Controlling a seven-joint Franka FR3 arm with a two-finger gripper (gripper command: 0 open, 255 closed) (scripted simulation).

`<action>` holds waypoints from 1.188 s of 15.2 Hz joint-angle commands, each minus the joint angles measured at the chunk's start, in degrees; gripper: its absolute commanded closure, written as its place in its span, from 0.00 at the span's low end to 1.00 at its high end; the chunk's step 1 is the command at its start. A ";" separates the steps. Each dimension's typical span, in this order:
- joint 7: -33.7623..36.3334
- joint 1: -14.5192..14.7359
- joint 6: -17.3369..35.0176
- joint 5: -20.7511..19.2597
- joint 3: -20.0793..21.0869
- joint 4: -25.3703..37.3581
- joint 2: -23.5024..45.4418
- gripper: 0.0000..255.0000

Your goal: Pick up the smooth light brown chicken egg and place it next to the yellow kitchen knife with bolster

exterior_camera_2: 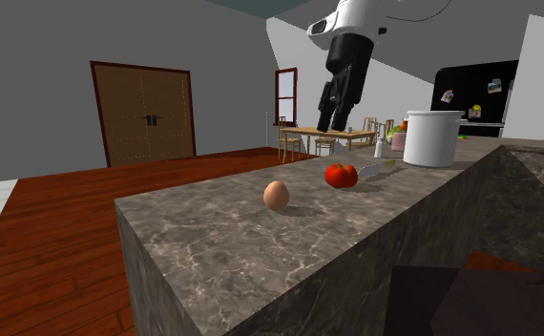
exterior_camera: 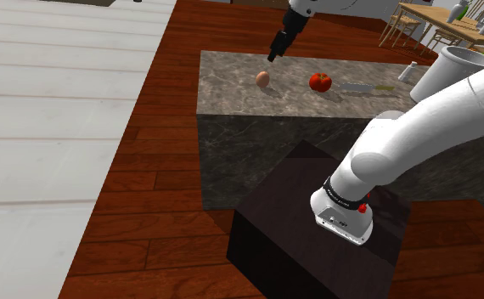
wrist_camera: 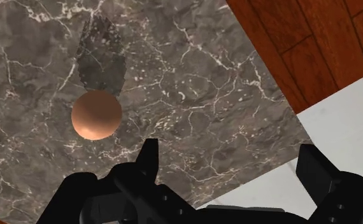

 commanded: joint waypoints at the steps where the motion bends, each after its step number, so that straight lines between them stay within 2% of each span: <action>1: -3.37 0.76 2.01 1.61 -2.40 1.49 3.95 0.00; 5: -11.25 2.29 5.20 6.78 -7.32 5.09 12.63 0.00; 10: -22.70 2.68 6.63 16.92 -11.70 11.70 25.29 0.00; 15: -33.08 -1.12 5.09 27.77 -11.79 20.59 38.76 0.00; 18: -34.04 -1.63 6.01 29.15 -11.08 20.76 40.33 0.00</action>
